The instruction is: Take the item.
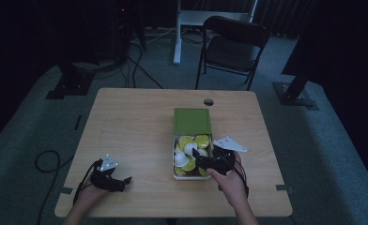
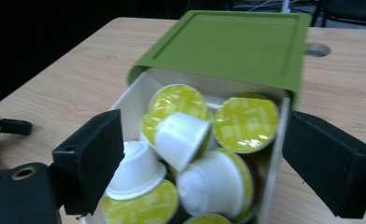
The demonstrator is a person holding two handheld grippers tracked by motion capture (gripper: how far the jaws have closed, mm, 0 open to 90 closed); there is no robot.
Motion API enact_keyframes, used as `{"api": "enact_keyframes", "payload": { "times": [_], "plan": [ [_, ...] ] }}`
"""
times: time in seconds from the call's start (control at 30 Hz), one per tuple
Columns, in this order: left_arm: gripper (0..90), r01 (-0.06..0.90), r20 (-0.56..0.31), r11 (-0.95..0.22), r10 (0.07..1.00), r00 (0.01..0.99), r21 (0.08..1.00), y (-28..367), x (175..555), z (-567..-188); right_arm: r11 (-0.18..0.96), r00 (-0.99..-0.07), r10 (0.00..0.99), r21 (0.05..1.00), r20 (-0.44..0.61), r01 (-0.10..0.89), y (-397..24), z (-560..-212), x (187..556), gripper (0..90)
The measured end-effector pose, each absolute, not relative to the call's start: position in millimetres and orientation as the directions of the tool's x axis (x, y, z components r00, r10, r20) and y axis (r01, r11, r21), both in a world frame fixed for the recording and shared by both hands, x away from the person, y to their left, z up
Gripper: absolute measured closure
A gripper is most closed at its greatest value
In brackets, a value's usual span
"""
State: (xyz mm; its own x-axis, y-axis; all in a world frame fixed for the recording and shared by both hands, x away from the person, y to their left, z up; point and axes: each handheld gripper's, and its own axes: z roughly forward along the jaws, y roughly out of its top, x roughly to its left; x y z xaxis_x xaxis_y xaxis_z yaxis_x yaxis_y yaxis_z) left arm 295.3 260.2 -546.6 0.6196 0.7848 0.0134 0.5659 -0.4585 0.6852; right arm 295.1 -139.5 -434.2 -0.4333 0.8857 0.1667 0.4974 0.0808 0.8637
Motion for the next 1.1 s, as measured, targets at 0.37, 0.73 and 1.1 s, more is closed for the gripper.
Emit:
{"api": "enact_keyframes", "payload": {
  "times": [0.37,0.73,1.1],
  "plan": [
    [1.5,0.566,0.013,-0.457,0.785,0.619,0.686,260.2,295.3,-546.6,0.084,-0.445,0.876,0.847,0.188,0.524,-110.8,-446.0,301.5,12.7],
    [1.5,0.566,0.013,-0.457,0.785,0.619,0.686,260.1,295.3,-546.7,0.111,-0.398,0.906,0.83,0.141,0.547,-93.3,-463.2,304.7,19.9],
    [1.5,0.566,0.013,-0.458,0.785,0.619,0.686,260.1,295.3,-546.7,0.12,-0.353,0.932,0.847,0.083,0.517,-89.0,-472.8,306.8,32.8]
  ]
}}
